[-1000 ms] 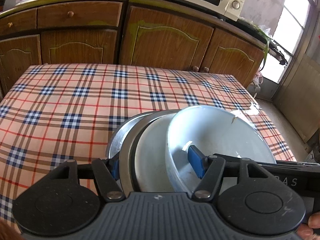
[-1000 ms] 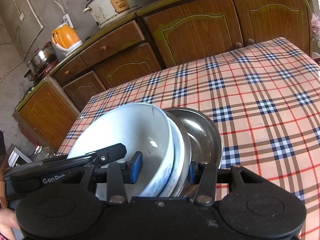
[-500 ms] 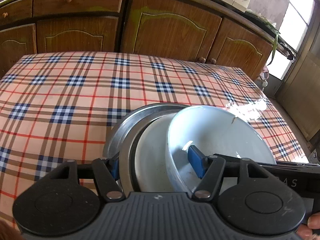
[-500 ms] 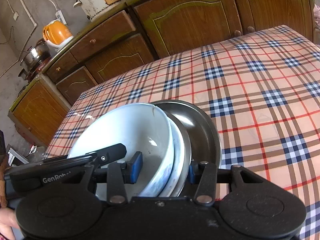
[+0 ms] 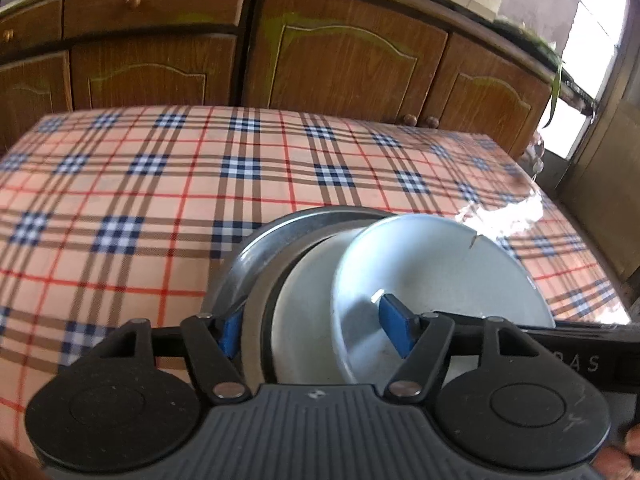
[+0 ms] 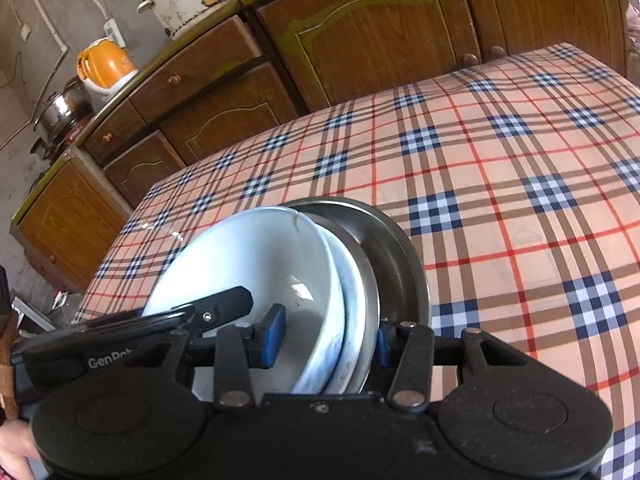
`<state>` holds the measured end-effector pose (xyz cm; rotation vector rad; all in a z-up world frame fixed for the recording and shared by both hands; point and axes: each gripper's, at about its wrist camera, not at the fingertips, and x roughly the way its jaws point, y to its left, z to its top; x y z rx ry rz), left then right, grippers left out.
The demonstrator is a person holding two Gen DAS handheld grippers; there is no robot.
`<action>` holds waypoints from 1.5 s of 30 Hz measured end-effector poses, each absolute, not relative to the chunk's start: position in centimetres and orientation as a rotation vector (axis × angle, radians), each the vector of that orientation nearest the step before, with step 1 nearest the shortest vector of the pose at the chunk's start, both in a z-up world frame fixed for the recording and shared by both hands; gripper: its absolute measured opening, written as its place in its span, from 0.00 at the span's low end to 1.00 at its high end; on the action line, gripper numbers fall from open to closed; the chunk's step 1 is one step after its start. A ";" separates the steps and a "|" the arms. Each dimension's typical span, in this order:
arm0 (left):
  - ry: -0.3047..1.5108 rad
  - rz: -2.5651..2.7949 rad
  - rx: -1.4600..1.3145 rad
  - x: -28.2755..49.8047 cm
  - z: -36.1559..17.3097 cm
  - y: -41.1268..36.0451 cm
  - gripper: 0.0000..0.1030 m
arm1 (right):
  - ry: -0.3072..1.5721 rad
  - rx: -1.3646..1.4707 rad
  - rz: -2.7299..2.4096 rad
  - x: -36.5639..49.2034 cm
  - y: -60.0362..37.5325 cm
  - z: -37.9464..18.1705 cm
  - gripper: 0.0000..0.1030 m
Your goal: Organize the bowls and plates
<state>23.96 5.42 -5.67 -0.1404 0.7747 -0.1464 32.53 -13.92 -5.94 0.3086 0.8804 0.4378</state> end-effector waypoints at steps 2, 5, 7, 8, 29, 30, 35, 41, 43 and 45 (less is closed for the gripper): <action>0.782 -0.129 -0.144 23.9 -5.5 5.6 0.73 | 0.865 0.310 0.417 32.4 -14.2 -5.7 0.55; 0.778 -0.101 -0.147 23.5 -4.9 6.1 0.76 | 0.832 0.314 0.387 31.9 -15.1 -4.8 0.60; 0.773 -0.079 -0.137 22.8 -4.2 6.3 0.78 | 0.801 0.291 0.362 31.2 -15.6 -3.8 0.67; 0.761 -0.064 -0.126 22.4 -3.9 6.3 0.80 | 0.787 0.278 0.353 30.8 -15.8 -3.3 0.67; 0.800 0.037 -0.035 8.7 0.0 1.8 1.00 | 0.847 0.051 0.349 15.1 -16.6 -0.3 0.76; 0.803 0.036 -0.033 8.3 -0.1 1.6 1.00 | 0.849 0.048 0.348 14.5 -16.6 -0.2 0.76; 0.798 0.025 -0.012 6.6 0.3 0.7 1.00 | 0.863 0.042 0.357 12.3 -16.7 0.0 0.76; 0.767 0.016 -0.010 5.2 1.3 -0.1 1.00 | 0.844 0.043 0.362 11.1 -17.0 0.9 0.77; 0.755 0.016 -0.010 4.8 1.6 -0.1 1.00 | 0.838 0.050 0.366 10.9 -17.1 1.2 0.77; 0.743 0.016 -0.007 4.6 1.8 -0.2 1.00 | 0.831 0.049 0.369 10.7 -17.1 1.5 0.77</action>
